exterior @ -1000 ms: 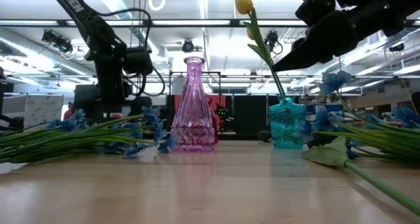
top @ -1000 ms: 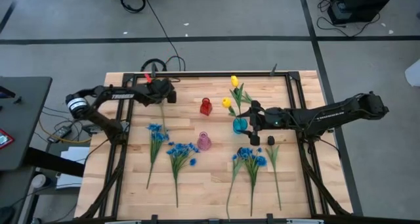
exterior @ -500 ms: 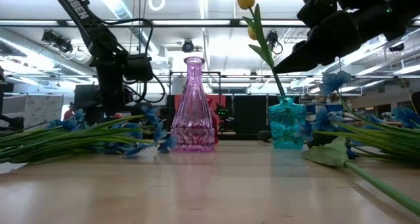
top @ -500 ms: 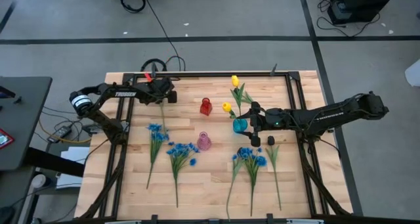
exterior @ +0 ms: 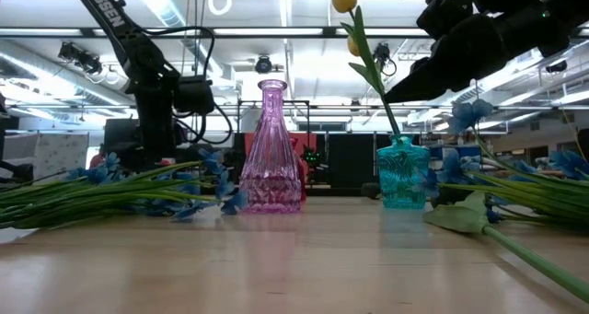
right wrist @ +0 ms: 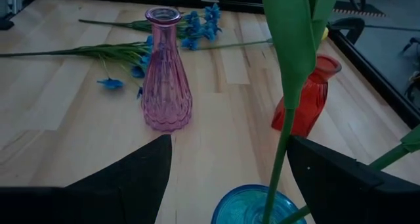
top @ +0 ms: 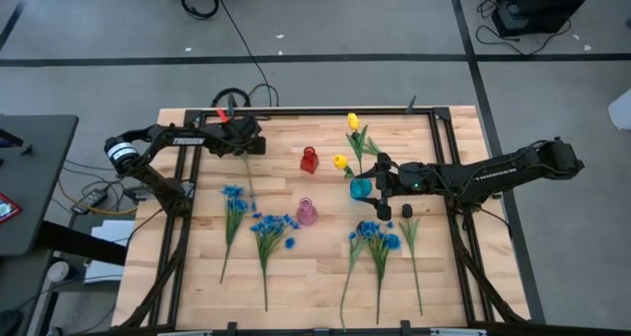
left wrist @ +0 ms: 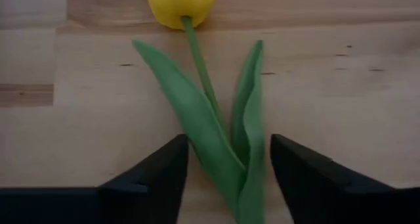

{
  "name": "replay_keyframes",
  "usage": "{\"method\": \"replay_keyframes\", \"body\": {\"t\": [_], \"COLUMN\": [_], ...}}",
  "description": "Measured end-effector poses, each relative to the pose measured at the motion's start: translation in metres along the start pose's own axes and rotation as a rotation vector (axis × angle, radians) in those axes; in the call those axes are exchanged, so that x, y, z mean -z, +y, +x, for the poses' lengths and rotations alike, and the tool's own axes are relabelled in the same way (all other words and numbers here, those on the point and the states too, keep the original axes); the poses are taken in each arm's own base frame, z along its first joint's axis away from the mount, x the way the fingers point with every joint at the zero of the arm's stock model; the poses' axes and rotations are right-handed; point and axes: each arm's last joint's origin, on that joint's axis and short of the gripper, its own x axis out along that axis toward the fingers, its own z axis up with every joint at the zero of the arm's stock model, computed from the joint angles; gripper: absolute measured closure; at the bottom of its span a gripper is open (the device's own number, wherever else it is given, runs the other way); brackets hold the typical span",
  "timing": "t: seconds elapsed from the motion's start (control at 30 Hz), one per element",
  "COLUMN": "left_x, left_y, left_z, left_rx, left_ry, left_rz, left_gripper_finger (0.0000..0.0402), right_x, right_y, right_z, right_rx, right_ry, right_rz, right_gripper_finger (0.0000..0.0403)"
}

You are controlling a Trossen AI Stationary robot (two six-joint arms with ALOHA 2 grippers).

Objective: Sort flowers into vase by color
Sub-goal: Put the yellow flower into the blue vase

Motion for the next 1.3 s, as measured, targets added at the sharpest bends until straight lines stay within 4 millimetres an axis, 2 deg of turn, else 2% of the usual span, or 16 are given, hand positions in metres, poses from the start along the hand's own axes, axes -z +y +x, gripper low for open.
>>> {"method": "replay_keyframes", "body": {"t": [0.17,0.5,0.97,1.3], "left_x": [-0.002,-0.003,-0.014,-0.012], "left_y": [0.002,0.000,-0.008,-0.007], "left_z": [0.001,0.001,-0.007,-0.007], "left_rx": [0.001,0.033,0.156,0.161], "left_ry": [0.006,0.001,-0.078,-0.040], "left_rz": [-0.012,-0.019,0.008,0.013], "left_gripper_finger": [0.0232,0.0266,0.0280,0.0280], "right_x": [0.000,0.000,0.002,0.000], "right_y": [0.000,0.000,0.000,0.000], "right_z": [0.000,0.000,0.000,0.000], "right_rx": [0.000,-0.002,-0.003,-0.001], "right_ry": [0.000,0.000,0.022,0.000], "right_rz": [0.000,0.003,0.016,0.020], "right_gripper_finger": [0.0090,0.0090,0.0090,0.0090]}}
